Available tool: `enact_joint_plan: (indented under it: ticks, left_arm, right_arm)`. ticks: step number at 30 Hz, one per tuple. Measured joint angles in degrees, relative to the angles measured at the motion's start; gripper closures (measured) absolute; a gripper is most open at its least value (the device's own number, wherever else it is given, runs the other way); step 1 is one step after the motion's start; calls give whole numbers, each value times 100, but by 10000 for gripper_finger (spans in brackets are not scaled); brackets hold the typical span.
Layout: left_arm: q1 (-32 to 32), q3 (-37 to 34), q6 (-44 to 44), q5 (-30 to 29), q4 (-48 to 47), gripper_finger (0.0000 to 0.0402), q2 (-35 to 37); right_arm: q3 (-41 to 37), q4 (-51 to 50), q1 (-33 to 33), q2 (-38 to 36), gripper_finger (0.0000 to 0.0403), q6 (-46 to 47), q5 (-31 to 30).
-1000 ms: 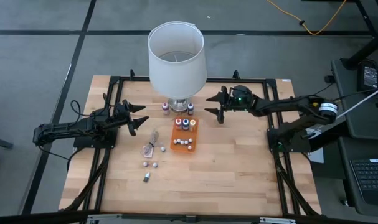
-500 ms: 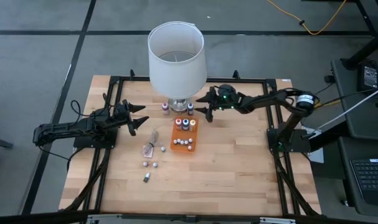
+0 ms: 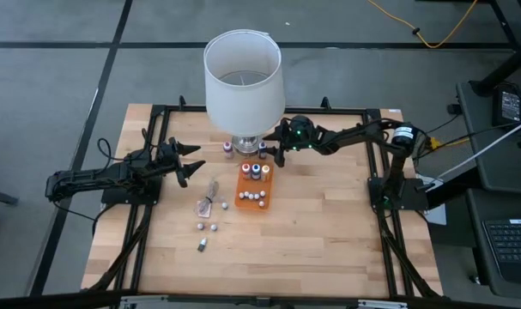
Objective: Pick & Place food coloring
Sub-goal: Put the large purple food coloring bottle into the orange bin
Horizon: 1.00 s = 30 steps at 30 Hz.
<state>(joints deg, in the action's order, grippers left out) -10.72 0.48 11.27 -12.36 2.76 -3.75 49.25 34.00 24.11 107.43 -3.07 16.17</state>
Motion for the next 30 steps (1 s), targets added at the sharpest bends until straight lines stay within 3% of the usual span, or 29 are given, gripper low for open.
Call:
enact_joint_plan:
  ticks: [6,14,23,30]
  left_arm:
    - [0,-1,0,0,0,107,0]
    - [0,1,0,0,-2,107,0]
    - [0,-1,0,0,0,107,0]
    - [0,1,-1,-2,0,107,2]
  right_arm:
    - [7,-18,-15,23,192,2,1]
    - [13,-103,-14,21,291,140,-5]
    - [-24,-1135,-12,-581,291,303,-870]
    - [-670,-1800,-190,-1430,291,744,-1536]
